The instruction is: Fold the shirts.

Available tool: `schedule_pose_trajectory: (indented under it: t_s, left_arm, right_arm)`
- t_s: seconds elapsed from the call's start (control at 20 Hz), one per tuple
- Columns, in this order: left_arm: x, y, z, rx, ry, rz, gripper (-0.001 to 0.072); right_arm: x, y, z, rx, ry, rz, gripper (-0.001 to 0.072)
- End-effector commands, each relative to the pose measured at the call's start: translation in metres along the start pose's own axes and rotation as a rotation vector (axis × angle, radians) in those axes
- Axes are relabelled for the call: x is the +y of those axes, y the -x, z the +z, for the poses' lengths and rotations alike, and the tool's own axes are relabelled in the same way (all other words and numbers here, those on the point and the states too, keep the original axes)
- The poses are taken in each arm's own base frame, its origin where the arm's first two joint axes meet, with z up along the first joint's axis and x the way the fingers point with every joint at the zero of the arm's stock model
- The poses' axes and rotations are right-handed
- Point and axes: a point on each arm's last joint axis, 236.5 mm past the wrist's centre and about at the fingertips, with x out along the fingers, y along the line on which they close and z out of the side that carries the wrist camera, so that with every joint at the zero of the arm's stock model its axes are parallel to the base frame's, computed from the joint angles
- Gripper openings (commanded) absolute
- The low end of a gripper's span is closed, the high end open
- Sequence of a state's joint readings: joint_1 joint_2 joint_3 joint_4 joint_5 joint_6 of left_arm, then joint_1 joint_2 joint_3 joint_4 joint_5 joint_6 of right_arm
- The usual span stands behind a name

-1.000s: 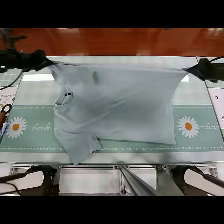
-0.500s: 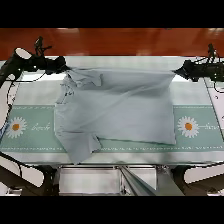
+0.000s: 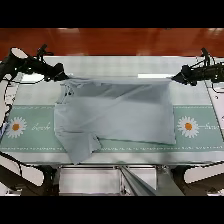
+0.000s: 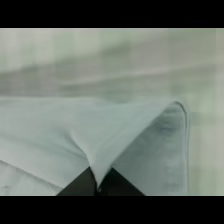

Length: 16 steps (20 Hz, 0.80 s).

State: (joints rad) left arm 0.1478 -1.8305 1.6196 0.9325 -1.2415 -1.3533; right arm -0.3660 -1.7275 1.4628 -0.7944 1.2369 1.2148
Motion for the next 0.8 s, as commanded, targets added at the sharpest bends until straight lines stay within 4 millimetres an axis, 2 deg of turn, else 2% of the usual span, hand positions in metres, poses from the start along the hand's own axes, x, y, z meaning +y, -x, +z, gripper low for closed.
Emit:
schedule_pose_trajectory:
  t_s: [0.0,0.15,0.35,0.6,0.65,0.7,0.75]
  left_arm:
    - [0.018,0.01,-0.041,0.176,-0.017,0.05,0.0019]
    - [0.02,0.009,-0.05,0.213,-0.022,0.059,0.0019]
    - [0.016,-0.001,-0.074,0.314,-0.02,0.047,0.0019]
    - [0.02,-0.006,-0.084,0.342,0.002,0.053,0.0022]
    - [0.02,-0.006,-0.083,0.34,0.024,0.056,0.0087]
    - [0.019,-0.006,-0.084,0.343,0.034,0.057,0.0312]
    - [0.019,-0.005,-0.086,0.35,0.039,0.057,0.0503]
  right_arm:
    - [-0.019,0.005,-0.037,0.156,-0.02,-0.09,0.0027]
    - [-0.037,0.007,-0.052,0.209,-0.04,-0.16,0.0027]
    - [-0.046,-0.005,-0.069,0.239,-0.076,-0.158,0.0027]
    - [-0.047,-0.017,-0.077,0.236,-0.108,-0.127,0.0028]
    - [-0.045,-0.017,-0.077,0.231,-0.112,-0.121,0.0046]
    - [-0.042,-0.018,-0.075,0.224,-0.118,-0.108,0.0163]
    - [-0.037,-0.018,-0.074,0.222,-0.129,-0.087,0.0374]
